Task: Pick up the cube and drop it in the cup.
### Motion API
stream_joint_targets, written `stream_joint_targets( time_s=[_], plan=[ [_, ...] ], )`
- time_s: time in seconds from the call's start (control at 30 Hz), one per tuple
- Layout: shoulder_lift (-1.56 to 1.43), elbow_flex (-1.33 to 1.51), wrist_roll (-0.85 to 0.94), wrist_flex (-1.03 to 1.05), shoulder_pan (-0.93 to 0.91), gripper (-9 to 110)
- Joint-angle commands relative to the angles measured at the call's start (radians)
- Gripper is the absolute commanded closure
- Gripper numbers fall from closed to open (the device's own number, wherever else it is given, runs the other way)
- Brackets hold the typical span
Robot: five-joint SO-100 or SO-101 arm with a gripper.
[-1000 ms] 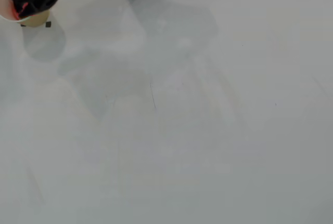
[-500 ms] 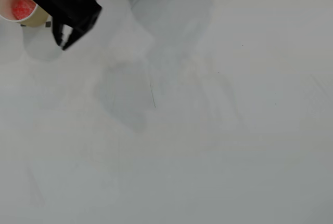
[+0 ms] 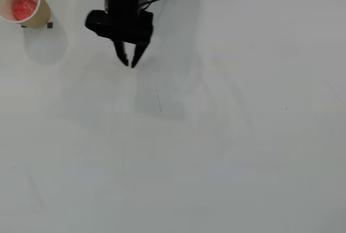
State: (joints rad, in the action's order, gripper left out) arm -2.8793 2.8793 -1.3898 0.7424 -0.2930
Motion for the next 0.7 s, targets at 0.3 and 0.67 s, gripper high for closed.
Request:
stream_joint_targets(
  time_s=[0.3,0.67],
  plan=[
    [-0.175,0.173,0.034,0.071,0.183,102],
    [-0.249,0.242,0.049,0.313,0.241,101]
  ],
)
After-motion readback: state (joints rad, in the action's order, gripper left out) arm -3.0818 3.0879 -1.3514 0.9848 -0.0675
